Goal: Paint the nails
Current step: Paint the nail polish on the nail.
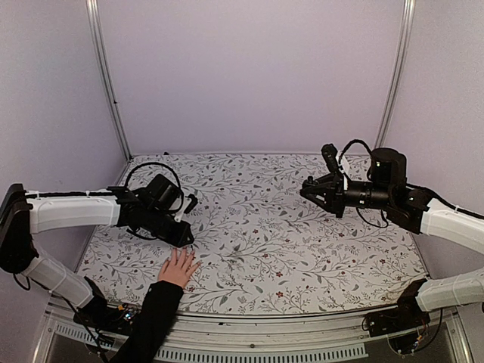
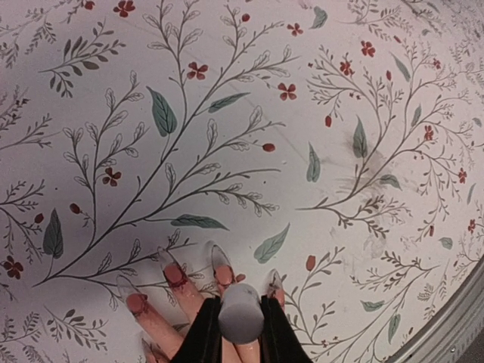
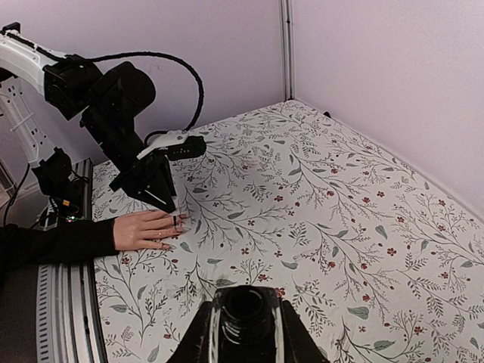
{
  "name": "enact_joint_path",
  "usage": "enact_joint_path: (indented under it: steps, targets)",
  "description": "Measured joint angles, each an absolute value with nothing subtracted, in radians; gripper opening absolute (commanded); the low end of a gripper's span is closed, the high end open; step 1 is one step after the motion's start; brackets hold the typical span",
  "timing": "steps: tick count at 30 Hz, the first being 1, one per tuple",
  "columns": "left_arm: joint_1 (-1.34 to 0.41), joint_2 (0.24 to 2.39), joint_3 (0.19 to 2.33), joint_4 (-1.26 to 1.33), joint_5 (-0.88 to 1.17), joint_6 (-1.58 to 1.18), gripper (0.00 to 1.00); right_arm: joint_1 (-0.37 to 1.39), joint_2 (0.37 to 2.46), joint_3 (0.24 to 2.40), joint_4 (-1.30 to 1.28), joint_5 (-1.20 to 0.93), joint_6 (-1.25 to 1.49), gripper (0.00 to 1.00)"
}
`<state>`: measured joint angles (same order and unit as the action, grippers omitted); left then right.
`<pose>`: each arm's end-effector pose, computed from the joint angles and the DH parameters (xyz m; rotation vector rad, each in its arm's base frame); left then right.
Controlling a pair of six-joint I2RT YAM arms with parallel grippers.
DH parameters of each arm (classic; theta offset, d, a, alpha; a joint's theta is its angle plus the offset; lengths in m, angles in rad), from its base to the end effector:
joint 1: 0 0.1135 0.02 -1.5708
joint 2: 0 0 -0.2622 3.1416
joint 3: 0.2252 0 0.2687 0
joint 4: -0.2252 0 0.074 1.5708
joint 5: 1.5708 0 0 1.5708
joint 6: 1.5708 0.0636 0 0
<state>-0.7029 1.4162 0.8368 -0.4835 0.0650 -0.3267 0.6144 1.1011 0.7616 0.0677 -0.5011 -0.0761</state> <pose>0.2251 -0.1961 0.1593 0.5272 2.6479 -0.4214 0.2220 0.1940 0.2818 -0.9675 1.6243 0.8327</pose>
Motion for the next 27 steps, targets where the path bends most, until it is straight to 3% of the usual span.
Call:
enact_joint_path:
  steps: [27]
  targets:
    - [-0.693, 1.460, 0.837, -0.483, 0.051, -0.326, 0.00, 0.614, 1.101, 0.762, 0.068, -0.499, -0.076, 0.00]
